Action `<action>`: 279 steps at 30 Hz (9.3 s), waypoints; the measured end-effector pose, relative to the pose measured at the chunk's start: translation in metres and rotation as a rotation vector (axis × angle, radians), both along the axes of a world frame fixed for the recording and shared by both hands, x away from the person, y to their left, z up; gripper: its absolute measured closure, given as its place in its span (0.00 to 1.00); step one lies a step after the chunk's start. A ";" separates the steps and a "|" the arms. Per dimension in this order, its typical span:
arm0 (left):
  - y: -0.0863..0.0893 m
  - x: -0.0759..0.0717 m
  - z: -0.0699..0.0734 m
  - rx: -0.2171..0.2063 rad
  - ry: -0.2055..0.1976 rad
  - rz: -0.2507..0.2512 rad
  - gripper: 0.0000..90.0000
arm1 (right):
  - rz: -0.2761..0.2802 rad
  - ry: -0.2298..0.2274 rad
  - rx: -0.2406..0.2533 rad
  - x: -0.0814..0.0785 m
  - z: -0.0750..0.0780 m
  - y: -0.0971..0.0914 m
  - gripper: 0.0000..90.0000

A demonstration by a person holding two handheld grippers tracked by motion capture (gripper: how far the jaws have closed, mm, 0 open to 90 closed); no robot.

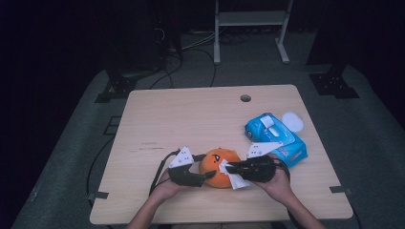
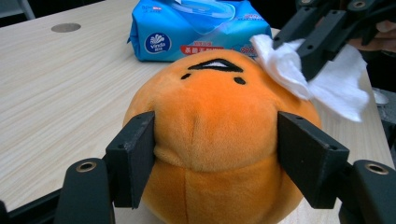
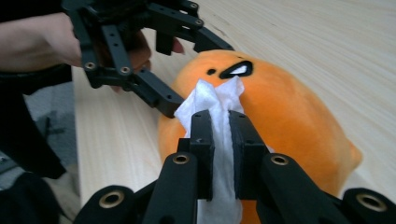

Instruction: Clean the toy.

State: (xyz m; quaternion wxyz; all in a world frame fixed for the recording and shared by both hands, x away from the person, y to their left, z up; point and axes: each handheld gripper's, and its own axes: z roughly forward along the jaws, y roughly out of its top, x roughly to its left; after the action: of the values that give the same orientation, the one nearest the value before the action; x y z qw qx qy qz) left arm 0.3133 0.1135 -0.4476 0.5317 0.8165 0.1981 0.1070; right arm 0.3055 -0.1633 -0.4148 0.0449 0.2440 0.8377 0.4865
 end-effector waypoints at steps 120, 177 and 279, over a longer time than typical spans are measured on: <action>-0.043 -0.024 0.005 0.060 -0.139 -0.089 0.32 | 0.022 -0.061 -0.019 -0.011 0.020 -0.005 0.89; -0.030 -0.015 0.000 0.060 -0.016 -0.057 0.31 | -0.032 -0.104 -0.088 -0.008 0.013 -0.007 0.89; -0.010 0.005 -0.008 0.003 0.056 -0.013 0.36 | 0.014 0.012 -0.050 -0.002 0.002 -0.044 0.89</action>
State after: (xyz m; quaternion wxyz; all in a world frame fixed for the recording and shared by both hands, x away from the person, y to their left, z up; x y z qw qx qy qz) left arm 0.3185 0.1032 -0.4559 0.5252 0.8213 0.2075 0.0809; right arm 0.3036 -0.2069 -0.4131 0.0427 0.2399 0.8514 0.4644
